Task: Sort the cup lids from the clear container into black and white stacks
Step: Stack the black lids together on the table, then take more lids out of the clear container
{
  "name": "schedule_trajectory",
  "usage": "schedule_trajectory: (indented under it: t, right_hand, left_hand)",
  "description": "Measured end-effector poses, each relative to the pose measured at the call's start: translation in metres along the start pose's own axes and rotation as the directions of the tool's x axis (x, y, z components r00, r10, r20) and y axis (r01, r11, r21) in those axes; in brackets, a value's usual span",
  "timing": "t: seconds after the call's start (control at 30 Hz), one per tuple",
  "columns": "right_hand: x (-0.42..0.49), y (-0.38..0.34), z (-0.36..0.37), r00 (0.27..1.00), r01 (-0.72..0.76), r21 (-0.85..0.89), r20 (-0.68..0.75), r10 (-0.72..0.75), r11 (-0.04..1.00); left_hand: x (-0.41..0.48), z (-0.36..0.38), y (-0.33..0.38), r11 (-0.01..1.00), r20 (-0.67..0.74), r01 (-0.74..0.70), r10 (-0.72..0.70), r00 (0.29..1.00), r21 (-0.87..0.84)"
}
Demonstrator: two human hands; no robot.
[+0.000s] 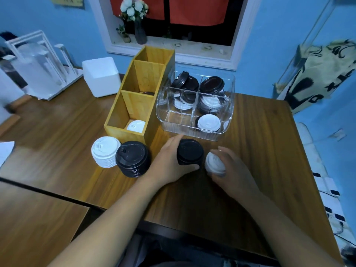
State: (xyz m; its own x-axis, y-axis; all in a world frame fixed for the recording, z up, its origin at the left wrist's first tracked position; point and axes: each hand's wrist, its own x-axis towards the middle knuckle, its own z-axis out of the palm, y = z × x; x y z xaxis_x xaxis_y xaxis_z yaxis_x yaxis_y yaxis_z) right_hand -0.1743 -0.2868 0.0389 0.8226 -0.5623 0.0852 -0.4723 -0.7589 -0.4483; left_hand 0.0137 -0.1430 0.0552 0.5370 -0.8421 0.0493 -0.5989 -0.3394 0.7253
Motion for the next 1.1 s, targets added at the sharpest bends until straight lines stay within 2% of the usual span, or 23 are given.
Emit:
schedule_trajectory:
  t: [0.13, 0.27, 0.33, 0.4, 0.57, 0.67, 0.73, 0.83, 0.93, 1.0, 1.1]
  right_hand:
    - [0.002, -0.002, 0.008, 1.000, -0.014, 0.062, -0.024, 0.016, 0.998]
    - [0.001, -0.004, 0.015, 0.994, -0.052, 0.145, -0.084, 0.065, 0.988]
    - [0.000, -0.008, 0.019, 0.991, -0.061, 0.145, -0.112, 0.078, 0.988]
    - [0.000, -0.013, 0.022, 0.987, -0.062, 0.140, -0.136, 0.081, 0.988]
    - [0.003, -0.026, 0.022, 0.993, -0.052, 0.081, -0.102, 0.060, 0.995]
    - [0.008, -0.039, 0.002, 0.978, -0.071, 0.091, -0.188, 0.087, 0.993]
    - [0.019, -0.052, -0.017, 0.963, -0.019, 0.048, -0.268, 0.031, 0.999]
    - [0.051, -0.067, -0.039, 0.954, 0.029, -0.072, -0.297, -0.049, 0.997]
    - [0.092, -0.074, -0.054, 0.975, -0.004, -0.144, -0.219, -0.028, 0.990]
    - [0.121, -0.074, -0.061, 0.989, -0.131, -0.197, -0.088, 0.116, 0.972]
    - [0.157, -0.076, -0.066, 0.946, -0.282, -0.273, 0.079, 0.314, 0.920]
  left_hand:
    - [0.004, 0.005, 0.001, 0.996, 0.010, -0.037, 0.036, 0.999, 0.087]
    - [0.003, -0.004, -0.003, 0.994, 0.033, -0.046, 0.043, 0.999, 0.100]
    - [0.003, -0.010, -0.003, 0.980, 0.011, -0.017, 0.015, 1.000, 0.198]
    - [0.003, -0.016, 0.001, 0.940, -0.010, -0.044, 0.050, 0.999, 0.338]
    - [0.000, -0.034, 0.015, 0.822, 0.081, -0.167, 0.147, 0.986, 0.545]
    - [0.001, -0.045, 0.017, 0.835, 0.115, -0.195, 0.158, 0.981, 0.515]
    - [0.007, -0.050, 0.017, 0.858, 0.125, -0.199, 0.158, 0.979, 0.474]
    - [0.021, -0.063, 0.026, 0.866, 0.118, -0.213, 0.179, 0.977, 0.452]
    - [0.043, -0.079, 0.036, 0.847, 0.099, -0.285, 0.269, 0.958, 0.449]
    - [0.062, -0.089, 0.042, 0.826, 0.080, -0.319, 0.319, 0.944, 0.464]
    - [0.097, -0.104, 0.049, 0.821, 0.080, -0.310, 0.311, 0.947, 0.479]
